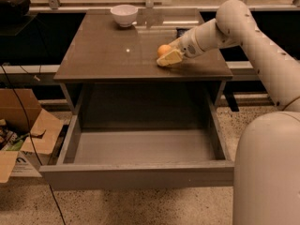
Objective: Pick orange from top drawer and place on counter
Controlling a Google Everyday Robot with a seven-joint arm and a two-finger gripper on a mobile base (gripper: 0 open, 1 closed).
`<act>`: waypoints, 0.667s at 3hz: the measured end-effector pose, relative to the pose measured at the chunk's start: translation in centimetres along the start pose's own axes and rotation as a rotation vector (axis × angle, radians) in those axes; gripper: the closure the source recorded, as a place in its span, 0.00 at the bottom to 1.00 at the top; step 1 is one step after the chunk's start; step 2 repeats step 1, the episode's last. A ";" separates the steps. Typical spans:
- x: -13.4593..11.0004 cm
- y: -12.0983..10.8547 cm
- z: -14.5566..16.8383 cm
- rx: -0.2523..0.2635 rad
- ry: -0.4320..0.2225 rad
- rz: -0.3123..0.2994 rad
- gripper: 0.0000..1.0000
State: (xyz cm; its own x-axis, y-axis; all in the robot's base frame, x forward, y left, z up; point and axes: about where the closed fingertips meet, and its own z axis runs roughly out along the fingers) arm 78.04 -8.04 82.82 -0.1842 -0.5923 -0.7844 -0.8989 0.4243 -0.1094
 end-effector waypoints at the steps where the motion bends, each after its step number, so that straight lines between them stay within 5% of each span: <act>1: 0.0 0.0 -0.1 -0.001 -0.005 0.005 0.00; 2: 0.0 0.0 -0.1 -0.001 -0.005 0.005 0.00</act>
Offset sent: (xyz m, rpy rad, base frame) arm 0.0000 0.0000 0.0000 0.0000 0.0000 0.0000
